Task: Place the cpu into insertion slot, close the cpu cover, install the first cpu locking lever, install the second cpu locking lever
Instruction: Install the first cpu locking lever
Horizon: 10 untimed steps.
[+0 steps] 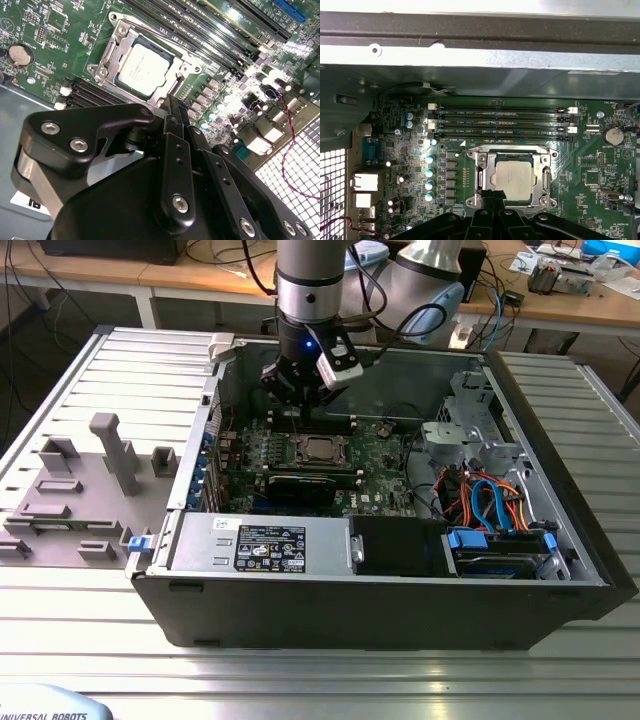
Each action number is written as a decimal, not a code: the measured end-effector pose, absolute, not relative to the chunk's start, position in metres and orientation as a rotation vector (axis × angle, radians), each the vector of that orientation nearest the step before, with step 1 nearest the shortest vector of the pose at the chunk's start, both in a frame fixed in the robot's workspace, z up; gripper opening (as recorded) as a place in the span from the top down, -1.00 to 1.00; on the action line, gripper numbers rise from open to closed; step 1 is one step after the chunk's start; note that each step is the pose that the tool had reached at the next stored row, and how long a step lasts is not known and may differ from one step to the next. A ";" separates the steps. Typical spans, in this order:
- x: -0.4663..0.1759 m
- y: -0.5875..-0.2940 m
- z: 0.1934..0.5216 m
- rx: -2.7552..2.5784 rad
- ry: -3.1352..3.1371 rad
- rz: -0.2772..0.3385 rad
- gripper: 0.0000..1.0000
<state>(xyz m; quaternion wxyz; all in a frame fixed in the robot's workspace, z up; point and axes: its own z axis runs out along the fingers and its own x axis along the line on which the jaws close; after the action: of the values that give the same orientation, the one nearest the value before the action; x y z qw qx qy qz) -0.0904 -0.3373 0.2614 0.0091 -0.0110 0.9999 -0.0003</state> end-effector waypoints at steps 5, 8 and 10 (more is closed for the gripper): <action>-0.101 -0.337 0.261 -0.035 3.123 -0.001 0.79; -0.113 -0.337 0.261 -0.035 3.123 -0.001 0.79; -0.120 -0.336 0.261 -0.035 3.123 -0.001 0.79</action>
<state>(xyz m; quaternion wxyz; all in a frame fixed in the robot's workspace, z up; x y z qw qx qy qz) -0.1204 -0.3363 0.2608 0.0094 -0.0112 0.9999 -0.0002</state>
